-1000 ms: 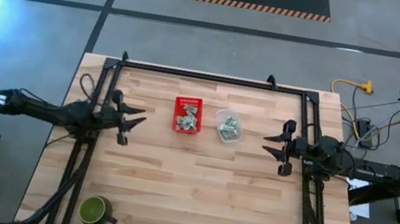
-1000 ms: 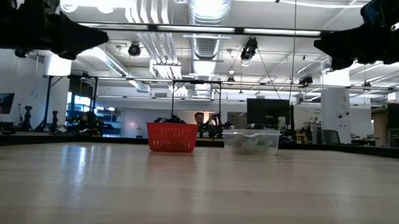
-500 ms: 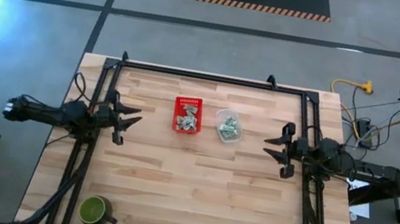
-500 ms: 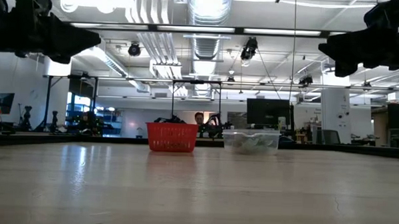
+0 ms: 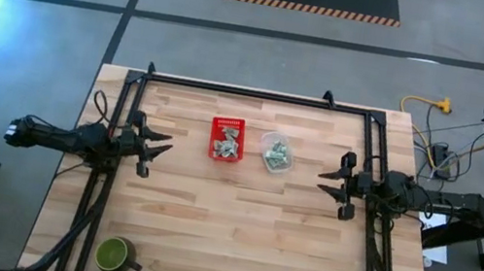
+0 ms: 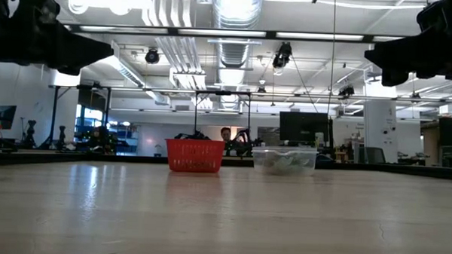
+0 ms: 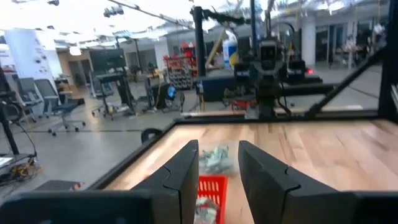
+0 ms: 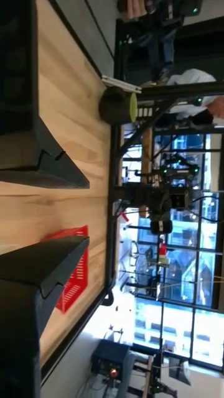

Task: Pick and place items into bin
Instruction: Return to Home Position

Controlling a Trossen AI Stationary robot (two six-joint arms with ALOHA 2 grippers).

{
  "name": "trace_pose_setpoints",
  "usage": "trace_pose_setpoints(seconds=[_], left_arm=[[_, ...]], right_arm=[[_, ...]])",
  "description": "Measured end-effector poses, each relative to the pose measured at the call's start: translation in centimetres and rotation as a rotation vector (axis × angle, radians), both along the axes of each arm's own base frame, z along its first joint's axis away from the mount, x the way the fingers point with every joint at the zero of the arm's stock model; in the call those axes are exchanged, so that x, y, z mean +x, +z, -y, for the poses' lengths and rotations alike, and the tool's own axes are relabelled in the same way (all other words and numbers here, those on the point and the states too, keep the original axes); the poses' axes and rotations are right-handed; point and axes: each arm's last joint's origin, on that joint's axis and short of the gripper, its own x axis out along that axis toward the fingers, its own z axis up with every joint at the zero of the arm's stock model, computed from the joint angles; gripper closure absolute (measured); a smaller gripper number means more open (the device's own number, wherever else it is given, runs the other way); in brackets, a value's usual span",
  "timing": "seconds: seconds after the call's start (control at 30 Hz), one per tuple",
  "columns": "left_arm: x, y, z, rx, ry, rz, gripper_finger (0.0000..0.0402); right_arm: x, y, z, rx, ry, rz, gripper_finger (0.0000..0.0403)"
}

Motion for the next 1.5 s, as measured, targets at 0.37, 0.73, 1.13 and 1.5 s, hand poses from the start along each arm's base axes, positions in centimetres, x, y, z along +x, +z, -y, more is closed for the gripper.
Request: trace_pose_setpoints(seconds=[0.37, 0.73, 1.13, 1.5], left_arm=[[0.1, -0.4, 0.1, 0.005, -0.027, -0.038, 0.0304], [0.2, -0.6, 0.1, 0.026, -0.031, -0.062, 0.0304], [0.4, -0.7, 0.1, 0.007, -0.032, -0.079, 0.0304], [0.5, -0.8, 0.1, 0.007, -0.031, -0.092, 0.0304]], right_arm=[[0.0, -0.7, 0.0, -0.037, -0.005, -0.077, 0.0274], [0.0, -1.0, 0.0, -0.064, -0.006, -0.104, 0.0285], [0.0, -1.0, 0.0, -0.07, -0.005, -0.108, 0.0282], [0.0, -1.0, 0.0, -0.067, -0.005, -0.108, 0.0287]])
